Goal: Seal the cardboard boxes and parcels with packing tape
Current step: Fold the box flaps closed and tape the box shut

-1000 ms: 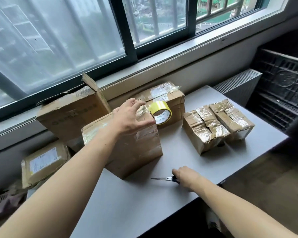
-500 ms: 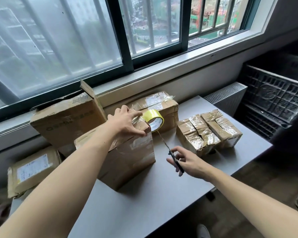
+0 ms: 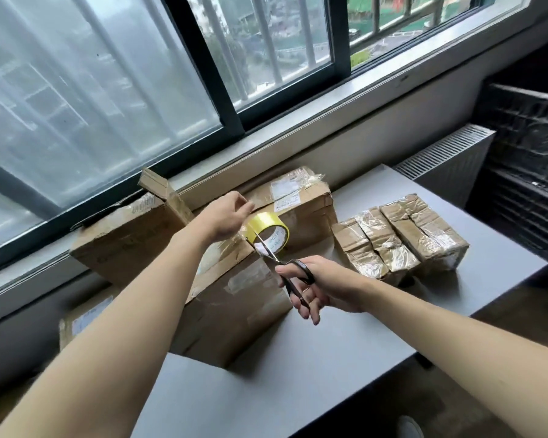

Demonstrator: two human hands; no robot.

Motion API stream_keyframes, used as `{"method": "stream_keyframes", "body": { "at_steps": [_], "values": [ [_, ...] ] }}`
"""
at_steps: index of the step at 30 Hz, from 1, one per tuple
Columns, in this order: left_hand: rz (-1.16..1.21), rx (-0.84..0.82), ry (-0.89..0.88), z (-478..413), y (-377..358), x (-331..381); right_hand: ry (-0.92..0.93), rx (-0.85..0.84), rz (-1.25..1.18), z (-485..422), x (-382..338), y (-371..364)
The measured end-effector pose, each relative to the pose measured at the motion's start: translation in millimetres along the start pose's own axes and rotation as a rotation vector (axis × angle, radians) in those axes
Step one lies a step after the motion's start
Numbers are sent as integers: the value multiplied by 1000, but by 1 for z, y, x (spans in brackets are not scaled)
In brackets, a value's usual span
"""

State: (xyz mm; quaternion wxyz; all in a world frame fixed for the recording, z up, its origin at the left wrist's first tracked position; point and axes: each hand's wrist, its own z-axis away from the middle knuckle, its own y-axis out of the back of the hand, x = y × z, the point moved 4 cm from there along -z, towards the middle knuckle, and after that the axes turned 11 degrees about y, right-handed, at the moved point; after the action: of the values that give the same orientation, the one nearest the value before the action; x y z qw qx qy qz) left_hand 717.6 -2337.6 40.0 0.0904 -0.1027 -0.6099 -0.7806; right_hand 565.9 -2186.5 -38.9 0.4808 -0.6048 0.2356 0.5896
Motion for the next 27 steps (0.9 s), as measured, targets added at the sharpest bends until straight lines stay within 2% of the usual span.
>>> {"method": "stream_keyframes", "body": {
  "at_steps": [4,9,11,15,17,23,27],
  "values": [
    [-192,-146,51,-17,-9,28,-36,-32,-23,-2,-1,7],
    [-247,-313,115,-29,-23,46,-59,-42,-28,-3,2,9],
    [-113,-346,140,-31,-24,44,-56,-22,-21,-6,3,10],
    [511,-322,208,-27,-15,34,-22,20,26,-12,1,13],
    [679,-327,216,-25,-14,26,-3,37,86,-15,0,11],
    [833,-359,186,-21,-7,12,-2,100,144,-28,-6,5],
    [815,-366,141,-22,-9,11,-14,120,186,-39,-13,-1]
  ]
}}
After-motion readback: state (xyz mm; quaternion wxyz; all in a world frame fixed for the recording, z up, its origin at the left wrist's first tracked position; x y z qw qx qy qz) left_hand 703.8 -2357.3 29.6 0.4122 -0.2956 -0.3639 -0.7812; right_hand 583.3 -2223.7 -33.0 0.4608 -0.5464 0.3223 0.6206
